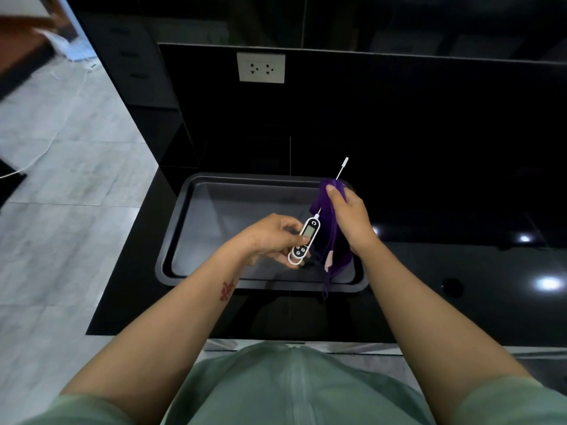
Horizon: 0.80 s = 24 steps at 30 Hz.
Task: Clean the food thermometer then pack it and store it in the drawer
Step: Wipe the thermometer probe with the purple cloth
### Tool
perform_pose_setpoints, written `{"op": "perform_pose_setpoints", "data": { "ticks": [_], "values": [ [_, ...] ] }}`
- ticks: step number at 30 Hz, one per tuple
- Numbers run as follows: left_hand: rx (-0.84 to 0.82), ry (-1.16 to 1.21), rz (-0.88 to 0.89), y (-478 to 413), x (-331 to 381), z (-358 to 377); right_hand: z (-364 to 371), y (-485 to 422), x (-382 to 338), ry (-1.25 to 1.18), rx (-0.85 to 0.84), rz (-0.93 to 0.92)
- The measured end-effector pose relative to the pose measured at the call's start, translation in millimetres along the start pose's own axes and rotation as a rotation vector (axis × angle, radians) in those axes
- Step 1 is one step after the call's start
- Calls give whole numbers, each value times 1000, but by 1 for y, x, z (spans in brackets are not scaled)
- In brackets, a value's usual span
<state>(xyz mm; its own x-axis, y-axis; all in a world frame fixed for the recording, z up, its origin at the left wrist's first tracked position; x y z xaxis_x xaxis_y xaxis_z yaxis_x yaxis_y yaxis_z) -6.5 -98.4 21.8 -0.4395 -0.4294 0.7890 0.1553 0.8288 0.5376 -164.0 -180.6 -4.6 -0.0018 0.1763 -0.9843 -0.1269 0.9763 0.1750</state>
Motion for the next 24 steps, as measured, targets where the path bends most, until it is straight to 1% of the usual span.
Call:
{"op": "perform_pose_setpoints", "data": {
  "ticks": [2, 5, 12, 14, 17, 20, 22, 24],
  "values": [
    [15, 6, 0, 0, 2, -2, 2, 1, 3, 31, -8, -13],
    [21, 19, 7, 0, 7, -3, 1, 0, 3, 7, -8, -13],
    [-39, 21, 20, 1, 7, -4, -9, -11, -12, -57, 66, -16],
    [-25, 18, 22, 1, 6, -5, -5, -6, -7, -24, 35, -18],
    [13, 28, 9, 1, 3, -8, 5, 6, 2, 55, -64, -12],
    [33, 30, -10, 1, -4, -12, 6, 10, 6, 68, -104, -7],
    [54, 53, -23, 3, -11, -19, 1, 7, 7, 13, -58, 22],
    [62, 59, -43, 6, -21, -27, -10, 3, 7, -119, 71, 49]
  ]
}}
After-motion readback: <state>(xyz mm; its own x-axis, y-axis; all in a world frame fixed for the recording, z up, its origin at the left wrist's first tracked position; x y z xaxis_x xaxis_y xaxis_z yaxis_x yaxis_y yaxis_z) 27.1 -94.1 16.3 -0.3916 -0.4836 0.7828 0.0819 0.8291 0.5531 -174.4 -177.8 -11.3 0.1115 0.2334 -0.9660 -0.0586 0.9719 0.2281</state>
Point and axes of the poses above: each hand's wrist, its own y-axis away from the middle knuckle, its own z-axis out of the palm, x = y × z, the point moved 1 cm from there along -y, towards the middle knuckle, and after that the axes turned 13 degrees about -y, right-handed, at the moved point
